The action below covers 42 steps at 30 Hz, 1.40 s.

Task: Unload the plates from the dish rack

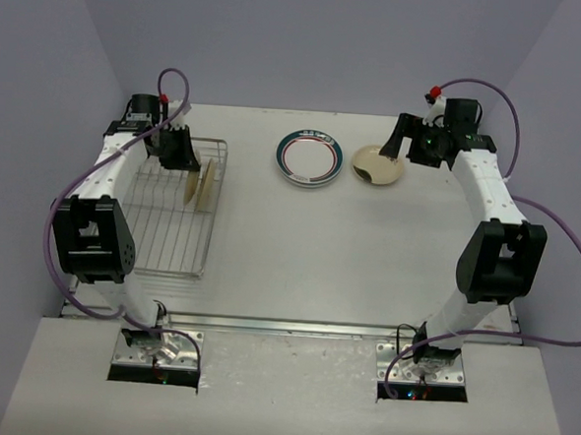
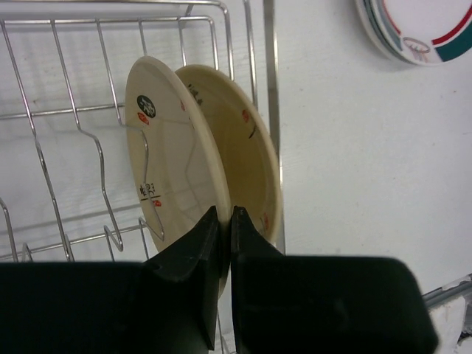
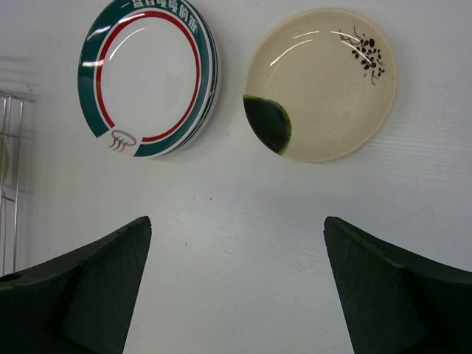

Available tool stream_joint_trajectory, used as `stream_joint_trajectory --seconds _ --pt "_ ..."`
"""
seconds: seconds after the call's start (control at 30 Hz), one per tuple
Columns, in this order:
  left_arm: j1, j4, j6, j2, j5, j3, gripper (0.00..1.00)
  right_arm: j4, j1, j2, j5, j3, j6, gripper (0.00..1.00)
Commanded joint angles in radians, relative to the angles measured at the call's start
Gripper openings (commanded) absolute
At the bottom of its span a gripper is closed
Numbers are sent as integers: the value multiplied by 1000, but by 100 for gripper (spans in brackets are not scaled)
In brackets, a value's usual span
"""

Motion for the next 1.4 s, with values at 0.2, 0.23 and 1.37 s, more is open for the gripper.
stream_joint_trajectory --seconds 0.2,0.23,1.37 --pt "-2 -53 25 -112 145 240 0 -5 9 -52 -70 67 32 99" --pt "-5 -55 60 -120 162 242 0 -7 9 -52 -93 72 34 99" --pt "-1140 482 1346 -763 -703 -699 0 5 490 -9 -401 -168 107 44"
